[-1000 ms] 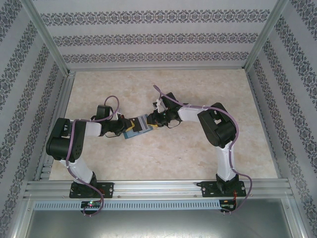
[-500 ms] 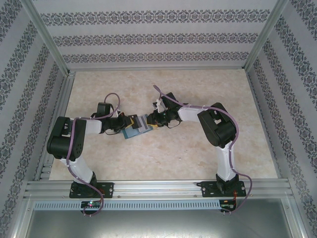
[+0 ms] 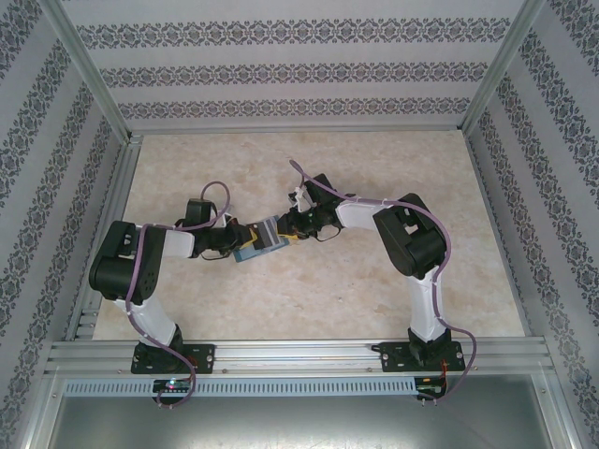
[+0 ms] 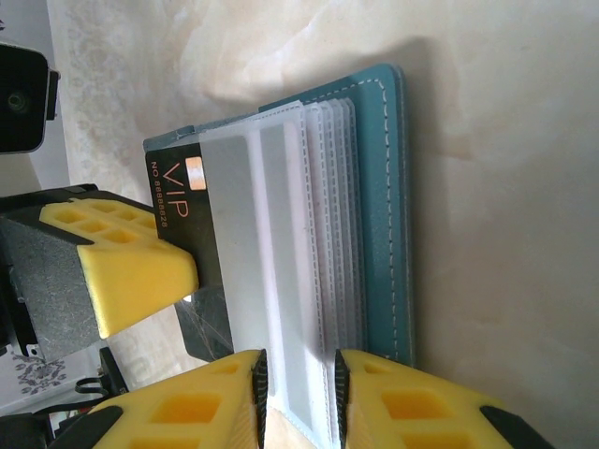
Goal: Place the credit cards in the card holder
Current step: Insert the credit card into the card slot.
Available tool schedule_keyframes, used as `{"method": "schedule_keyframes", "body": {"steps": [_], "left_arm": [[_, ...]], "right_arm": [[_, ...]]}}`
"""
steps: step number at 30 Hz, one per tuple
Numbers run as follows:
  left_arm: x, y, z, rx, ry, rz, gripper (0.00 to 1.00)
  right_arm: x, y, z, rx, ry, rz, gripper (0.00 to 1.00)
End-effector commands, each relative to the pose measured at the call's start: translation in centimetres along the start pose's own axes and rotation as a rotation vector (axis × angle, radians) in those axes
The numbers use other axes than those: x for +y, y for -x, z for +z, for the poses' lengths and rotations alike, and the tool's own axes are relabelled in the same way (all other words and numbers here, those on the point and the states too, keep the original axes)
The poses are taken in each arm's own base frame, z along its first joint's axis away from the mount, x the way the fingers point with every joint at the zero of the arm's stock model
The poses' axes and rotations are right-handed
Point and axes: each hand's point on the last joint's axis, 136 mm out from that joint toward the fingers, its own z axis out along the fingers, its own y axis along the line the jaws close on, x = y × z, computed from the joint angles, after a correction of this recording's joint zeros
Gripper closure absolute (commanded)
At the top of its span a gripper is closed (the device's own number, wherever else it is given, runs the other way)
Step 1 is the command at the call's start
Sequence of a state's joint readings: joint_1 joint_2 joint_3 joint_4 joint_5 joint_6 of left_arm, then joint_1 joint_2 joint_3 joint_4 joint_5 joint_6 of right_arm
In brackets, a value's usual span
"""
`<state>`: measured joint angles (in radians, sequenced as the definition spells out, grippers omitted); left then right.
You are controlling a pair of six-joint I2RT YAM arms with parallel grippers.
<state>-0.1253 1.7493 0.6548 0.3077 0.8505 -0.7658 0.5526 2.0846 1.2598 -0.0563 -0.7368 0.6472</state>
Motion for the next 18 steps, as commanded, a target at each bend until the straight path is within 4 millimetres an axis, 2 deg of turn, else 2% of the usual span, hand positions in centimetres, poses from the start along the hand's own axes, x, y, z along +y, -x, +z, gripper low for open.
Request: {"method": "schedule_keyframes", "body": {"steps": [1,18], "left_arm": [[1.8,-1.0,1.2,0.031,0.046,-0.056,1.0],[1.7,-1.2,2.9,0.034,0.037,-0.079,1.0]], "right_arm": [[0.2,-0.5,0.9,0.026,0.001,-0.024,0.71],[0.5,-0.4,1.0,0.032,0.004,-0.026,0.71]]}}
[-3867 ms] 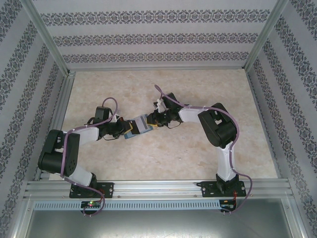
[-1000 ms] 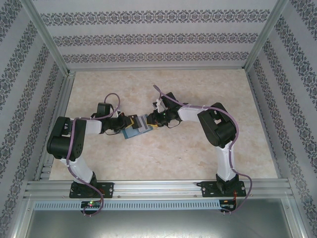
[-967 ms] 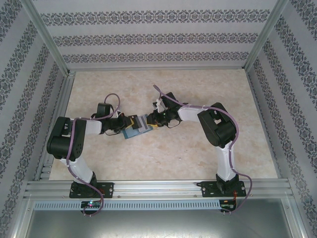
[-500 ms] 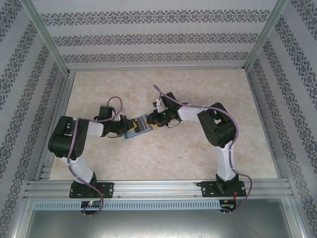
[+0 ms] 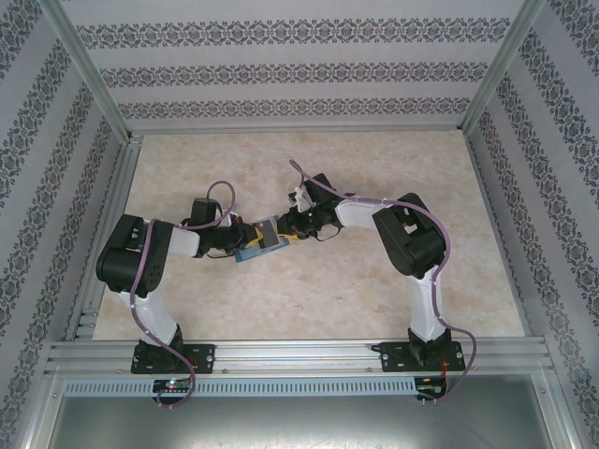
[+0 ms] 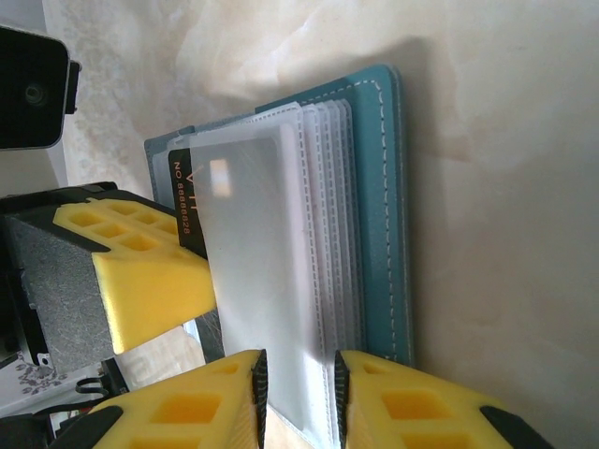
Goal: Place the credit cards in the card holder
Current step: Insert the credit card into the card slot.
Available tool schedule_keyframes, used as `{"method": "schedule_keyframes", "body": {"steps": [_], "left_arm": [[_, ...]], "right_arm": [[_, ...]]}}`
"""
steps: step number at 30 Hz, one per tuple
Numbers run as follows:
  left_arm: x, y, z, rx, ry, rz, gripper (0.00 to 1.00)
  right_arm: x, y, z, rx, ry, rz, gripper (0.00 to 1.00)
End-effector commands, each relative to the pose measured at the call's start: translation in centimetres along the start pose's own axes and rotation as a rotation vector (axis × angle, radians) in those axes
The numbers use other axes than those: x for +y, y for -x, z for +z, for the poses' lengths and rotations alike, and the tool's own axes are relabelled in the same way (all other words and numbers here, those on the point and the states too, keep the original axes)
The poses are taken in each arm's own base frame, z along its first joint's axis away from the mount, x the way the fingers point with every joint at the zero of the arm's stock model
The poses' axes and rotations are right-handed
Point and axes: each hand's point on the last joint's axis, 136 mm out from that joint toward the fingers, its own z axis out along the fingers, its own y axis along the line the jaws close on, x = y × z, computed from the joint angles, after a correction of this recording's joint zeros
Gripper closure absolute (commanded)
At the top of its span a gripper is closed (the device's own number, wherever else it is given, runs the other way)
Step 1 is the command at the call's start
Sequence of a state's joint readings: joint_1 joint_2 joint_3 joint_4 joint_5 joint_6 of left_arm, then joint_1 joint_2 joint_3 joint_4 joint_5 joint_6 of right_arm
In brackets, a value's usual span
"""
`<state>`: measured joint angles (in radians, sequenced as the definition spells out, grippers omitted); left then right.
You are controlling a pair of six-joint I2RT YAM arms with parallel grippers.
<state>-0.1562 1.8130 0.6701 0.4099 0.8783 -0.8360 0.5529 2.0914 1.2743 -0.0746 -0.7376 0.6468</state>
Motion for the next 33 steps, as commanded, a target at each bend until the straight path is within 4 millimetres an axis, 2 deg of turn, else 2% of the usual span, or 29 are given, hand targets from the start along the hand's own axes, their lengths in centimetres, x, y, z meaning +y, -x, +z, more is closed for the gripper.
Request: {"method": "schedule_keyframes", "body": {"steps": [1,6,8,17,33], "left_arm": [[2.6,-1.2,1.4,0.013,0.089,-0.063,1.0],[2.7,-1.3,1.6,0.022,0.097,-0.064,0.96],[2.8,-1.4,1.5,0.028,0.11,-0.057,0.88],[2.1,-1.2,-0.1,0.028,0.199,0.005,0.68],[0.2,-0.2,-2.3,0.031,0.302,0.09,0.59]], "right_arm": [[0.5,-0.4,1.0,0.025,0.008,-0.032,0.71],[0.5,-0.6,1.0,0.03,0.006,-0.031,0.71],[0.4,-0.7,1.0,0.031,0.004,-0.032,0.71],[0.9,-0.5,0.6,0.021,0.006,-0.04,0.71],[1.1,-0.5,-0.6,0.004,-0.035,-0.072,0.71]]}}
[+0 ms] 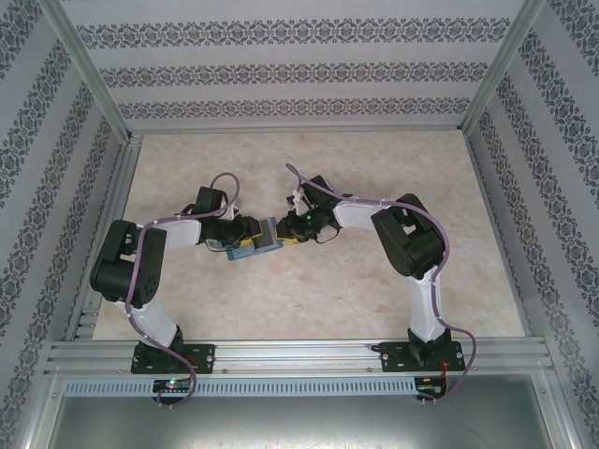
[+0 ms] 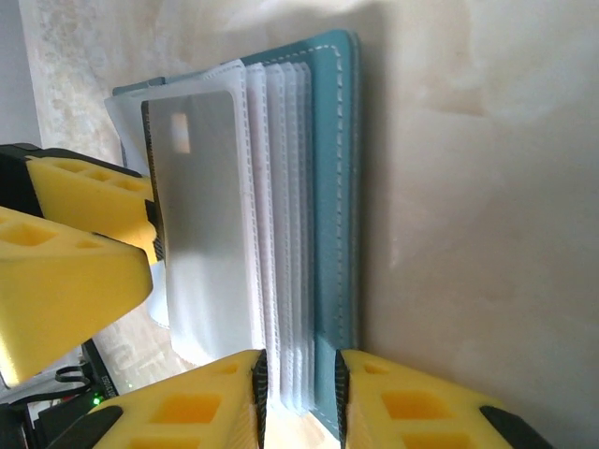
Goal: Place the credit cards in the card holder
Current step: Insert the credit card into the card slot.
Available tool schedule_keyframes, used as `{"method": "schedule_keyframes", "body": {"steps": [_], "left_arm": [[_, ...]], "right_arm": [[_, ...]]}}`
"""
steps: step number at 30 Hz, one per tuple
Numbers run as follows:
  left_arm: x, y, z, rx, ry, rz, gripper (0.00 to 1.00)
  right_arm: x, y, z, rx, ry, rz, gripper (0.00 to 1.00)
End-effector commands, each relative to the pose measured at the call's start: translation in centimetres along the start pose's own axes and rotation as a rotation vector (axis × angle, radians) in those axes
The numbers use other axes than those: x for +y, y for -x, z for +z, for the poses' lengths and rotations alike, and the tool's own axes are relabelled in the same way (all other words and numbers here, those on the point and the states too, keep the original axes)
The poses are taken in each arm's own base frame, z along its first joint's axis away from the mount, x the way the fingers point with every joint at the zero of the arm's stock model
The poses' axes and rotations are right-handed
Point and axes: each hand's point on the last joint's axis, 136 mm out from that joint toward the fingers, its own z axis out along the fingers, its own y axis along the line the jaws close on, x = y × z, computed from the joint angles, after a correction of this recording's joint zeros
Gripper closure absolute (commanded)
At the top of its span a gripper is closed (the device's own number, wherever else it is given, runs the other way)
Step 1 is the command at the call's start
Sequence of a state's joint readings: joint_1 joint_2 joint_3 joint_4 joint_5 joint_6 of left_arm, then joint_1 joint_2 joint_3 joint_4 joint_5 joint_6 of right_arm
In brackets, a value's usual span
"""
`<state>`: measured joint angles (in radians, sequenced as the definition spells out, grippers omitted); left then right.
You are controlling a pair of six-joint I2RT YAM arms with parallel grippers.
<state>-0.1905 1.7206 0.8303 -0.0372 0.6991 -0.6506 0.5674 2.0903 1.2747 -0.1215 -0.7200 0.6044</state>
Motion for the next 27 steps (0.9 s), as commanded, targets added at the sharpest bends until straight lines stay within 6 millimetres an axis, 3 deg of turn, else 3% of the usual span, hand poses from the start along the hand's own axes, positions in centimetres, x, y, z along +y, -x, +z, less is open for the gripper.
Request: {"method": "schedule_keyframes", "body": {"steps": [1,12,24,27], "left_arm": [[0.5,-0.7,-1.0,0.016,0.076,0.018,0.58],[0.5,0.3,-4.3,-0.015,0.209,0.081,0.49],[6.4,-0.9,-8.8,-0.107,0.373,-0.077,0.44],[8.3,-1.4,-8.6,-0.09,0.378,-0.121,0.44]], "right_arm": [[1.5,0.6,-1.1,-0.026,-0.003,-0.051,0.71],[1.7,0.4,-1.2,-0.027,-0.012,-0.058,0.71],[1.4,0.2,0.5,-0.003,-0.025,-0.047,0.64],[1.6,0.4,1.0,0.001,-0.014,-0.047,0.64]]}}
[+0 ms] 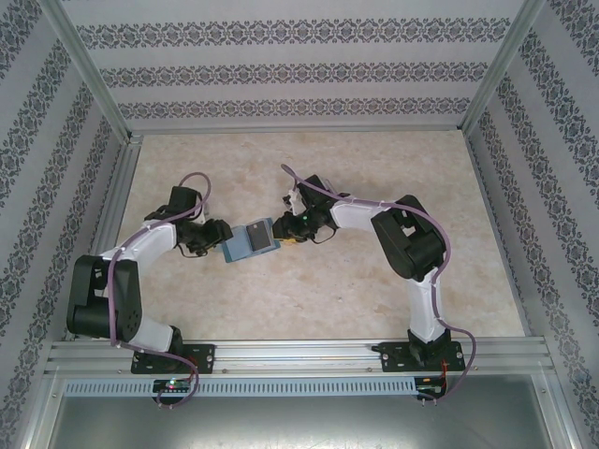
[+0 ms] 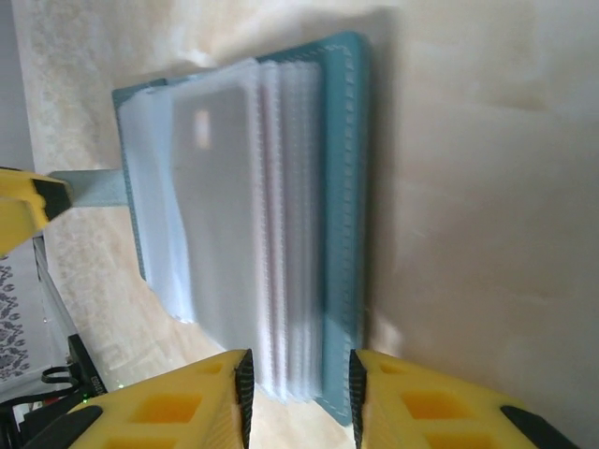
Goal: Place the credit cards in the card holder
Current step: Insert the credit card into the card slot, then close the card holder at the center of the table.
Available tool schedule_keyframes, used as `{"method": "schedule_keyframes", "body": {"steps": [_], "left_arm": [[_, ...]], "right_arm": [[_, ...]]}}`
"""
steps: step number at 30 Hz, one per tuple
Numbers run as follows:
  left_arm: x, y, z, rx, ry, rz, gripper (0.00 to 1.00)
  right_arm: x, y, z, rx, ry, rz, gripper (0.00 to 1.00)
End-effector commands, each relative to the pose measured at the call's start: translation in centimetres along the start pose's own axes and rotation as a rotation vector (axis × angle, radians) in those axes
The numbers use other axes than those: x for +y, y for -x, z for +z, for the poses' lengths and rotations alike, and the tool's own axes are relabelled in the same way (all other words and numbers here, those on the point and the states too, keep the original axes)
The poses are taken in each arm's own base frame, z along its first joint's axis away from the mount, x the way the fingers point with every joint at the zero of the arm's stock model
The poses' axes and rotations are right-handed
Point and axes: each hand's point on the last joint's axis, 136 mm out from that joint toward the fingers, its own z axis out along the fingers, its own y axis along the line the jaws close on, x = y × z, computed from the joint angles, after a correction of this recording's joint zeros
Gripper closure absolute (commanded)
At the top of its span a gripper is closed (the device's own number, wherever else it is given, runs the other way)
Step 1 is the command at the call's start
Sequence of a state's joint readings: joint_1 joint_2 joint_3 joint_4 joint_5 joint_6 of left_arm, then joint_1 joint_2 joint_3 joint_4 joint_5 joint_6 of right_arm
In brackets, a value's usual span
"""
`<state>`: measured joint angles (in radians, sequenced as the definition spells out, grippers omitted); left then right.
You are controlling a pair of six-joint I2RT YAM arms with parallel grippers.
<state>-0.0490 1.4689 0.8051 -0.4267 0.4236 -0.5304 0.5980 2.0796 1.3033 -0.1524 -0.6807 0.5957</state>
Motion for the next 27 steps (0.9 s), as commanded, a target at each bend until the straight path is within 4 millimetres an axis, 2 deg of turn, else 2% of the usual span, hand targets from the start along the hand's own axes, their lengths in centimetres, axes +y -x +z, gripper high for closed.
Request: {"method": "schedule_keyframes", "body": {"steps": [1,6,14,17,22,27], "left_arm": [[2.4,-1.2,0.9,0.055,0.03,-0.054,0.45],[2.3,-1.8,2.6,0.098,-0.021,-0.08,0.54],[2.3,-1.9,2.9,0.098,-0.03,-0.078,0.67],[2.4,-2.0,3.0,0.1,-0.035,-0.083,0.69],[2.3,-2.1,3.2,0.103,-0.044,-0.087,0.69],[2.1,-2.0,3.2,0.105,-0.055,-0.087,0.7]], "right_arm": [[0.6,0.5,0.8,0.008,0.016,-0.013,0.64],[0.6,0.7,0.9,0.005,0.016,-0.008,0.64],[-1.1,1.1,-0.5,-0.046,-0.082,0.005,0.64],[-1.7,1.2,-0.7,-0.06,-0.116,0.009,0.63],[-2.7,1.7,-2.3,-0.134,-0.198,0.003,0.62],[-3.3,1.7,-2.3,-0.128,-0.213,0.015,0.62]]}}
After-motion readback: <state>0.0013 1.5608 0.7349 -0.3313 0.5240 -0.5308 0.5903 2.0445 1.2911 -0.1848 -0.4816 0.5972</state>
